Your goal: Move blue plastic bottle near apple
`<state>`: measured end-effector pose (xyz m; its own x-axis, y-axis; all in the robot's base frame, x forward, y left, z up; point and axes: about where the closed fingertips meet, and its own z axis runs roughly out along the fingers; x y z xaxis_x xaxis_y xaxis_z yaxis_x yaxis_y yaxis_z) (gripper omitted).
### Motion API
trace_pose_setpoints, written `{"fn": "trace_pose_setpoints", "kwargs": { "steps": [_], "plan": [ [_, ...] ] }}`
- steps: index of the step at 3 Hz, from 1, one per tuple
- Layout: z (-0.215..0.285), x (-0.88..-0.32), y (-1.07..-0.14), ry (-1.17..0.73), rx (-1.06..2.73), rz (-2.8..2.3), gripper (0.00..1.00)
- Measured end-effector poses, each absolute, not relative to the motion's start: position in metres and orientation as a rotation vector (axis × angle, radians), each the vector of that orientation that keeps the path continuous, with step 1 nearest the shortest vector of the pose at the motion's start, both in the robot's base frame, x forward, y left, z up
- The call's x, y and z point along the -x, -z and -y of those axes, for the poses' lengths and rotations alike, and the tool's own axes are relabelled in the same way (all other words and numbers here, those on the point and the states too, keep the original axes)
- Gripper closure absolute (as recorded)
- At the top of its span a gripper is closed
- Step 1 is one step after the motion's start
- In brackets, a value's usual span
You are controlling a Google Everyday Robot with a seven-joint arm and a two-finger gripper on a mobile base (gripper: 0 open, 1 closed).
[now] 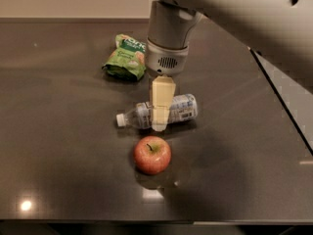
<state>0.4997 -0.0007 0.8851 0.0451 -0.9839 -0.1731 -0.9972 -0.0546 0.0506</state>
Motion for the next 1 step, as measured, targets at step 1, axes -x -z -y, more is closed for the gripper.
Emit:
{"fn": "trace_pose_setpoints", "kwargs": {
  "steps": [1],
  "plan": [
    [0.0007, -0.4997, -0.8854, -0.247, 2.21, -2.1, 0.0]
  ]
}}
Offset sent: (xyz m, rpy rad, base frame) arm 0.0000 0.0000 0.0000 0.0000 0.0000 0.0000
